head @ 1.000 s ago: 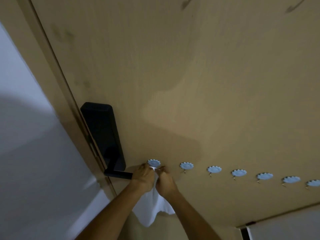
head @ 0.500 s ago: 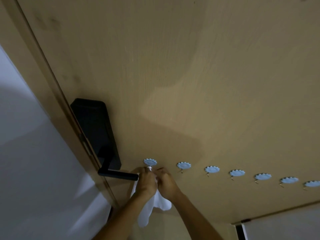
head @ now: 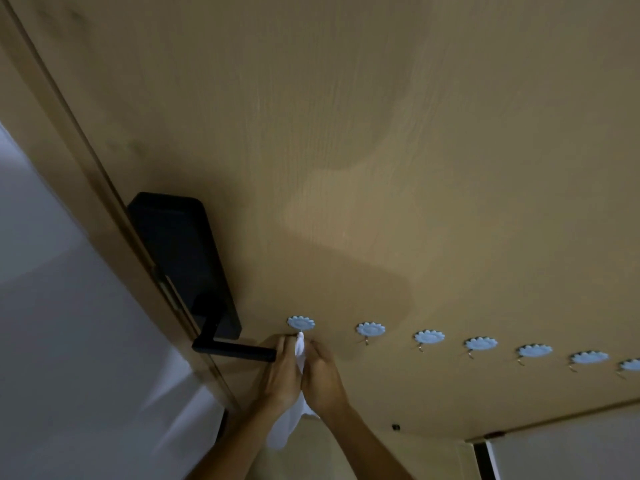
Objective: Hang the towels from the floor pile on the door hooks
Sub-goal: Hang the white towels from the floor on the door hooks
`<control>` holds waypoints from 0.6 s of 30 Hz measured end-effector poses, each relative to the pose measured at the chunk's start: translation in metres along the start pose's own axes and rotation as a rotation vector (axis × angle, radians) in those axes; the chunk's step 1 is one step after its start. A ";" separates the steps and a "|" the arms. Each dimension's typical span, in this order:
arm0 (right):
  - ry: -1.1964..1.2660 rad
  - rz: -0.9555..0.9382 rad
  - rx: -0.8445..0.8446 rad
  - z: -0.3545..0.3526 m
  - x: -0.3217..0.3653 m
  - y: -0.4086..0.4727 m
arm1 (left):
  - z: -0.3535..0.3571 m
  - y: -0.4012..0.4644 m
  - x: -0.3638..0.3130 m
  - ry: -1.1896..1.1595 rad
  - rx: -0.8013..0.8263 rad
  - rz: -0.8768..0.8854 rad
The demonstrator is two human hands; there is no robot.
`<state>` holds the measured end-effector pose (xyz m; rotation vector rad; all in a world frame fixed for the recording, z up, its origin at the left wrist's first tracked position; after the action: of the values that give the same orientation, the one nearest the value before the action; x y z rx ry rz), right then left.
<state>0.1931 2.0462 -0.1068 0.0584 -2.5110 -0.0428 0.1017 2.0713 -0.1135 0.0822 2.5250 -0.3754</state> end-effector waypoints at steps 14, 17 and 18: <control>-0.020 0.165 0.101 -0.005 0.014 0.022 | -0.008 0.000 0.004 -0.118 0.226 -0.173; -0.138 0.175 0.138 -0.010 0.016 0.021 | -0.011 -0.004 0.002 -0.063 0.230 -0.223; -0.158 0.194 0.171 -0.010 0.015 0.018 | -0.010 -0.005 0.004 -0.005 0.231 -0.253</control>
<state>0.1859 2.0630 -0.0894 -0.1229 -2.6605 0.2567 0.0924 2.0691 -0.1070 -0.1507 2.4825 -0.7661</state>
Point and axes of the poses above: each hand's wrist, its own y-axis towards the middle knuckle, its own z-axis out of the palm, x = y × z, the point moved 1 cm from there along y, towards the middle knuckle, and after that the axes turned 10 degrees about -z, right-handed, at the moved point
